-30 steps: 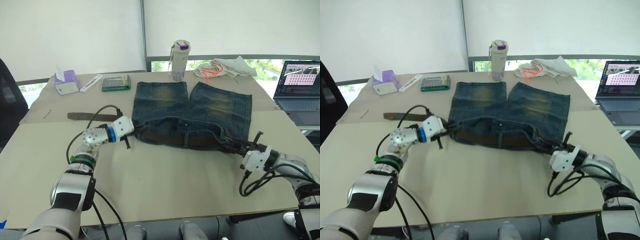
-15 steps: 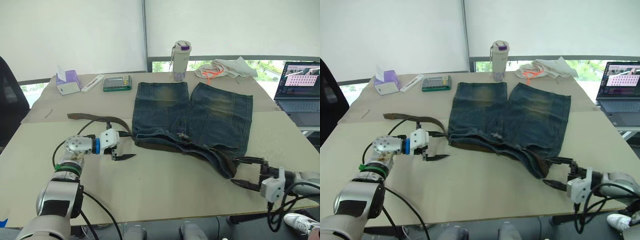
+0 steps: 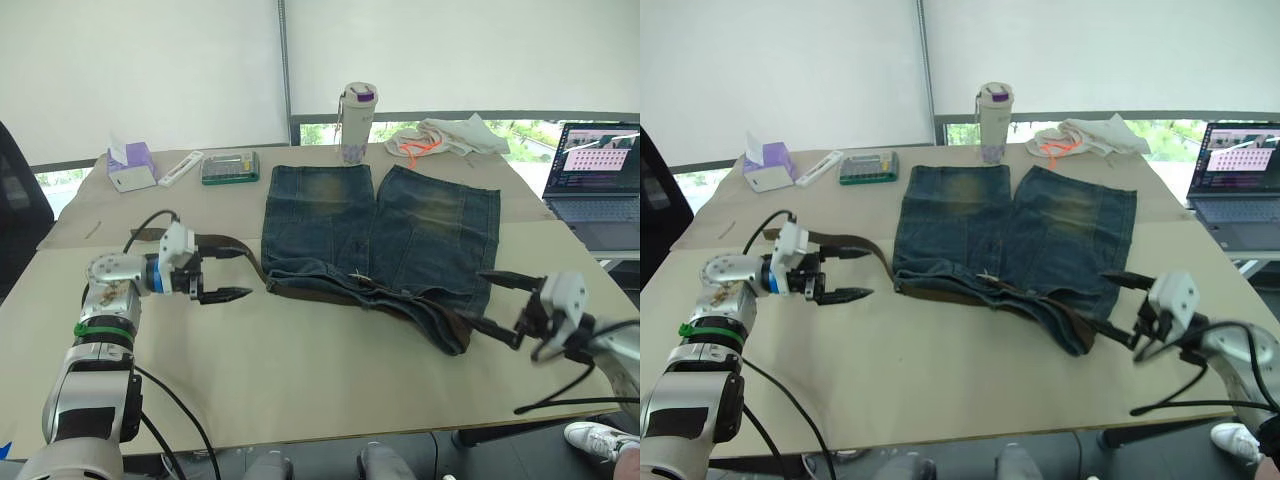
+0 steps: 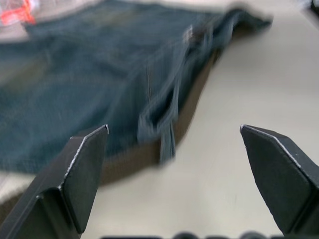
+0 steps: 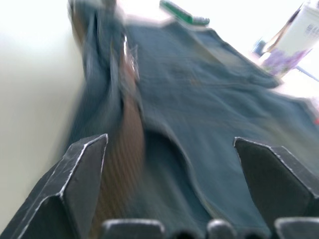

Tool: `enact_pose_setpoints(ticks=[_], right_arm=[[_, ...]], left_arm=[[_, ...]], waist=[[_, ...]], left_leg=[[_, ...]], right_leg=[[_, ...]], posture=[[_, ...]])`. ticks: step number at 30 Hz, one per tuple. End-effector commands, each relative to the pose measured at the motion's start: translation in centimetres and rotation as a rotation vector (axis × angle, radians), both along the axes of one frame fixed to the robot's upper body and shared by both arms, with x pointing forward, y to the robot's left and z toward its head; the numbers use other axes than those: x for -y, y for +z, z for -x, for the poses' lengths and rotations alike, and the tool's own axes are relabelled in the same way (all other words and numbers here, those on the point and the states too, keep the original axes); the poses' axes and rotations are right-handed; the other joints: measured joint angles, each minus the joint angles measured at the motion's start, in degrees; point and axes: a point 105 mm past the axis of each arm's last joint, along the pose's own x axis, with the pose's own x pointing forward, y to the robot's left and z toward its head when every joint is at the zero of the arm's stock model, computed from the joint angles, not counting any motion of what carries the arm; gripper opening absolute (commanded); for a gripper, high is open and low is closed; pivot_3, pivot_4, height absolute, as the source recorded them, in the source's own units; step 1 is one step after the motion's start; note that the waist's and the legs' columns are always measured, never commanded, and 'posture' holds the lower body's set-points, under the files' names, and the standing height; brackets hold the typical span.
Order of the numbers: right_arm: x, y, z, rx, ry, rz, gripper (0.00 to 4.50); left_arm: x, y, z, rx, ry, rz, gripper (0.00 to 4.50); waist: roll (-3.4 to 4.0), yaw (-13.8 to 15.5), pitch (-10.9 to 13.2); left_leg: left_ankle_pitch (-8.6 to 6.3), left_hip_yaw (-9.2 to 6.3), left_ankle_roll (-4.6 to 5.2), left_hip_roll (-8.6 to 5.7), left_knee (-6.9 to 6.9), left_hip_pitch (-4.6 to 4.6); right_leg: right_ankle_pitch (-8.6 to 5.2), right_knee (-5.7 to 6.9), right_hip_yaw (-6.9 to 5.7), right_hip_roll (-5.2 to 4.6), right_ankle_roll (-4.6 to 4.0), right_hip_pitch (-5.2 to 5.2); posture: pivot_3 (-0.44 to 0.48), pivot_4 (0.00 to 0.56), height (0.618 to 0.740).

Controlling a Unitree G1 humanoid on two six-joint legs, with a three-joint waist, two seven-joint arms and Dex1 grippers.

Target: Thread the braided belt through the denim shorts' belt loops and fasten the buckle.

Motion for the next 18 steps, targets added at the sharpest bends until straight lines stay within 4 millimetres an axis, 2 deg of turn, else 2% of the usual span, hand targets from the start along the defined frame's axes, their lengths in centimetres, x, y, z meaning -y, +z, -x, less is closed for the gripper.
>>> enact_pose_setpoints(ticks=[1, 3, 5, 6, 8, 9, 12, 14, 18], right_arm=[[-1.4, 2.5, -1.3, -0.082, -0.028, -0.145, 4.48], [-1.5, 2.6, -3.2, -0.06, -0.11, -0.146, 4.48], [-1.8, 1.9, -4.3, -0.073, -0.152, -0.109, 4.48], [-2.1, 1.3, -4.8, -0.062, -0.157, -0.064, 4.48], [-2.4, 0.4, -5.4, -0.064, -0.176, -0.015, 4.48], [-2.8, 0.0, -5.3, -0.067, -0.16, 0.01, 4.48], [-4.0, -3.1, -3.6, -0.084, -0.021, 0.228, 4.48], [-4.3, -4.2, -2.8, -0.087, 0.046, 0.301, 4.48], [-4.5, -5.9, -1.8, -0.092, 0.107, 0.393, 4.48]], left_arm=[[1.9, 2.5, 0.0, -0.006, -0.021, 0.117, 4.5], [3.2, 3.5, -1.3, 0.001, 0.056, 0.201, 4.5], [4.1, 4.4, -3.4, 0.018, 0.199, 0.285, 4.5], [4.7, 4.5, -4.5, 0.018, 0.275, 0.31, 4.5], [5.6, 3.7, -5.4, 0.037, 0.346, 0.264, 4.5], [6.1, 3.1, -5.5, 0.052, 0.355, 0.222, 4.5], [6.9, 0.9, -6.0, 0.082, 0.41, 0.113, 4.5], [7.2, 0.1, -6.2, 0.096, 0.424, 0.069, 4.5], [7.7, -3.5, -4.9, 0.124, 0.32, -0.149, 4.5]], waist=[[0.0, 0.4, 0.0], [-0.01, 1.0, 0.0], [-0.02, 1.8, 0.0], [-0.03, 2.3, 0.0], [-0.05, 2.8, 0.0], [-0.04, 2.8, 0.0], [-0.02, 2.8, 0.0], [-0.02, 2.8, 0.0], [-0.03, 2.5, 0.0]], left_leg=[[-0.01, 0.01, 0.01, -0.01, 0.05, 0.0], [-0.01, 0.03, 0.0, -0.05, 0.18, 0.0], [-0.01, 0.05, 0.0, -0.13, 0.25, 0.02], [-0.01, 0.06, 0.0, -0.21, 0.28, 0.01], [-0.01, 0.08, -0.01, -0.36, 0.31, -0.03], [-0.01, 0.12, 0.0, -0.4, 0.3, -0.06], [-0.01, 0.17, 0.0, -0.4, 0.24, -0.08], [-0.01, 0.24, 0.0, -0.41, 0.25, -0.07], [-0.01, 0.4, 0.0, -0.43, 0.26, -0.02]], right_leg=[[0.0, -0.04, -0.02, 0.02, 0.0, -0.02], [0.0, -0.18, -0.03, -0.02, 0.01, -0.03], [-0.01, -0.2, -0.02, -0.06, 0.02, -0.04], [-0.01, -0.21, -0.02, -0.08, 0.03, -0.07], [-0.02, -0.21, -0.06, -0.09, 0.05, -0.14], [-0.02, -0.17, -0.06, -0.09, 0.05, -0.17], [-0.01, 0.0, -0.04, -0.09, 0.04, -0.2], [-0.01, -0.09, -0.05, -0.1, 0.05, -0.17], [-0.02, -0.24, -0.04, -0.1, 0.05, -0.15]], posture=[[0.0, 0.15, 0.74], [0.0, 0.15, 0.74], [0.0, 0.15, 0.74], [0.0, 0.15, 0.74], [0.0, 0.15, 0.74], [0.0, 0.15, 0.74], [0.0, 0.15, 0.74], [0.0, 0.15, 0.74], [0.0, 0.15, 0.74]])
